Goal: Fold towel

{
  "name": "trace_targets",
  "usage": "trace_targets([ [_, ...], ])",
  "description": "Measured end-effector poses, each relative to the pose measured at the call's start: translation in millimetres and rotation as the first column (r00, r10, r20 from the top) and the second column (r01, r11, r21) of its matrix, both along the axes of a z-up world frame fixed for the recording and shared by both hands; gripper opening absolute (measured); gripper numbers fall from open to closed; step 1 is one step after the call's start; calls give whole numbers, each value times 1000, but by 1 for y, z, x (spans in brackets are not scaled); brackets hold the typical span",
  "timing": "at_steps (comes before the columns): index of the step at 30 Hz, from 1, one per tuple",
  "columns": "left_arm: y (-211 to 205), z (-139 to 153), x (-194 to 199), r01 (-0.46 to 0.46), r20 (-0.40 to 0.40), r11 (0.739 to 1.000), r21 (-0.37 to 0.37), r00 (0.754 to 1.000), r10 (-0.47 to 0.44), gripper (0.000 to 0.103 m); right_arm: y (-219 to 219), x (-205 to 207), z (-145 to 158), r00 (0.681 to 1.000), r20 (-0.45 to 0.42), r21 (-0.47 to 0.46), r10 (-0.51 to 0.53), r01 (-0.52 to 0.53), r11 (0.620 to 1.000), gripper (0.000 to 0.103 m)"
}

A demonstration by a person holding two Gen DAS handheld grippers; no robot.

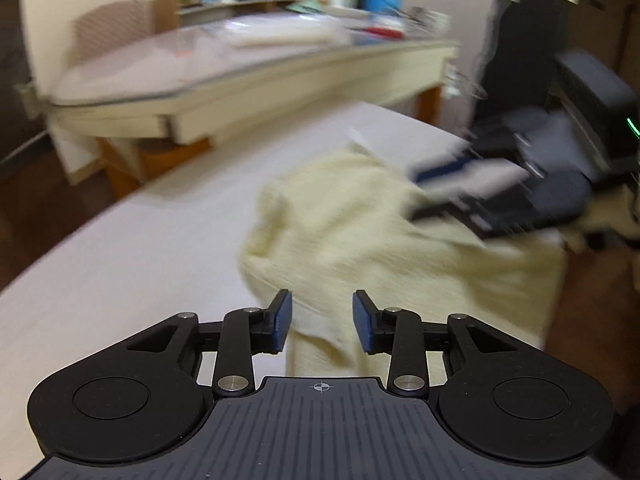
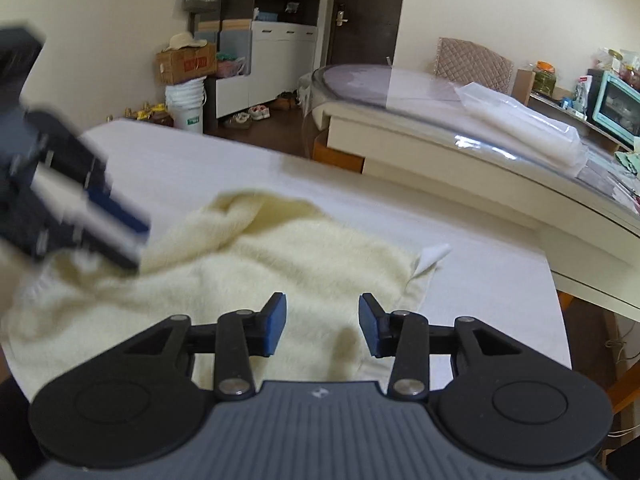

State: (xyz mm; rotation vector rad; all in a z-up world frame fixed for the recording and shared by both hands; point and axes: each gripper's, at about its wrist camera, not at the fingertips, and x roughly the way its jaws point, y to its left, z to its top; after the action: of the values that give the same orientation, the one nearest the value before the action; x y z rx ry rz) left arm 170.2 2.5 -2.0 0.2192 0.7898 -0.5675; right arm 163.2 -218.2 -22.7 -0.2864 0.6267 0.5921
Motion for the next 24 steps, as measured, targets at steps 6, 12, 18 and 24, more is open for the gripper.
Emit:
trace_targets([
  [6, 4, -11, 45, -72, -8, 997, 12, 997, 72, 35, 3, -8, -5, 1000, -10, -8, 8, -8, 1000, 46],
  [12, -13, -19, 55, 5, -30, 1000, 24, 1000, -5, 8, 1, -15, -7, 1000, -6, -3, 8, -8, 1000, 47],
  [18, 7, -2, 47, -71, 67, 990, 125, 996, 63, 5, -1, -17, -5, 1000, -5, 20, 18, -17, 1000, 47],
  [24, 50, -2, 71, -208, 96, 953, 219, 977, 191, 5, 9, -11, -2, 998, -9, 54, 61, -61, 997, 49],
])
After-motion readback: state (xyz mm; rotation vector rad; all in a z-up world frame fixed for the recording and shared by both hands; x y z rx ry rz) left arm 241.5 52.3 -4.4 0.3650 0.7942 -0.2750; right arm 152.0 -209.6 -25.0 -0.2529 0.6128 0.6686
